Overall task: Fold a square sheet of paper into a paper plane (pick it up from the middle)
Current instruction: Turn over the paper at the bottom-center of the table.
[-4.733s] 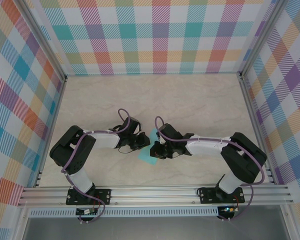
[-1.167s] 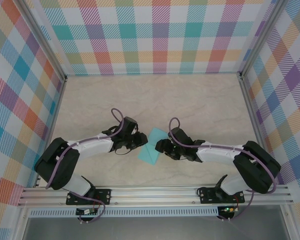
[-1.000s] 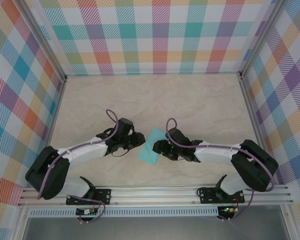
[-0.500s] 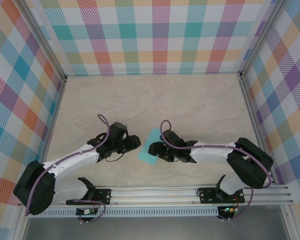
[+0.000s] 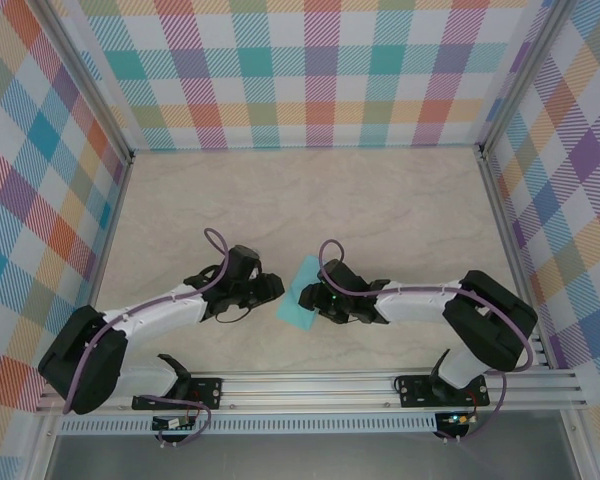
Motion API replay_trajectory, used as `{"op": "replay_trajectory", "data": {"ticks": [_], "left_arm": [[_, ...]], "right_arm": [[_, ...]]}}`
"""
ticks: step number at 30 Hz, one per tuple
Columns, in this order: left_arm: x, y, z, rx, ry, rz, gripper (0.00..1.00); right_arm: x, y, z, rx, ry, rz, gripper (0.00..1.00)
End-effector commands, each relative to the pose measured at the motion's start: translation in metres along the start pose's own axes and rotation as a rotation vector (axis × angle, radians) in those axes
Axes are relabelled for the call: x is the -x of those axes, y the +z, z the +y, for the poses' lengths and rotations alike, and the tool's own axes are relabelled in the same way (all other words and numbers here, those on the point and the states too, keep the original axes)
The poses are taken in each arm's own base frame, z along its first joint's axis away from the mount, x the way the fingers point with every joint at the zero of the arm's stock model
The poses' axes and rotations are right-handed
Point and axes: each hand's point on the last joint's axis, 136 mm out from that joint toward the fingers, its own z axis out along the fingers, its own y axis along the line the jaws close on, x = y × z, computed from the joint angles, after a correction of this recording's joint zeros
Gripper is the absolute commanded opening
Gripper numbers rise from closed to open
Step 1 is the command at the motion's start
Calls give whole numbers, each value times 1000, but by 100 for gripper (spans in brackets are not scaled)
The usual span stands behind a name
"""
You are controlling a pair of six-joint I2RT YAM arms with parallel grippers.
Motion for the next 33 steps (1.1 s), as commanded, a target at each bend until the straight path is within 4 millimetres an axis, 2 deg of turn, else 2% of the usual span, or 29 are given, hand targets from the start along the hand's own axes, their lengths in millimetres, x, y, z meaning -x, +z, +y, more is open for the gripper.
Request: {"op": "replay_trajectory", "data": {"ticks": [1, 12, 22, 26, 33], "left_arm": [[0, 5, -6, -23, 33, 9, 40], [-14, 16, 6, -18, 24, 57, 38], [-17, 20, 6, -25, 19, 71, 36], [-18, 21, 6, -23, 16, 77, 36], [-21, 24, 4, -23, 19, 92, 35]], "right_arm": [[2, 14, 7, 9, 16, 2, 59], [6, 13, 17, 86, 29, -25, 46], [9, 4, 21, 113, 17, -51, 39], [11, -3, 17, 112, 19, -81, 40], [8, -5, 26, 155, -8, -65, 39]]}}
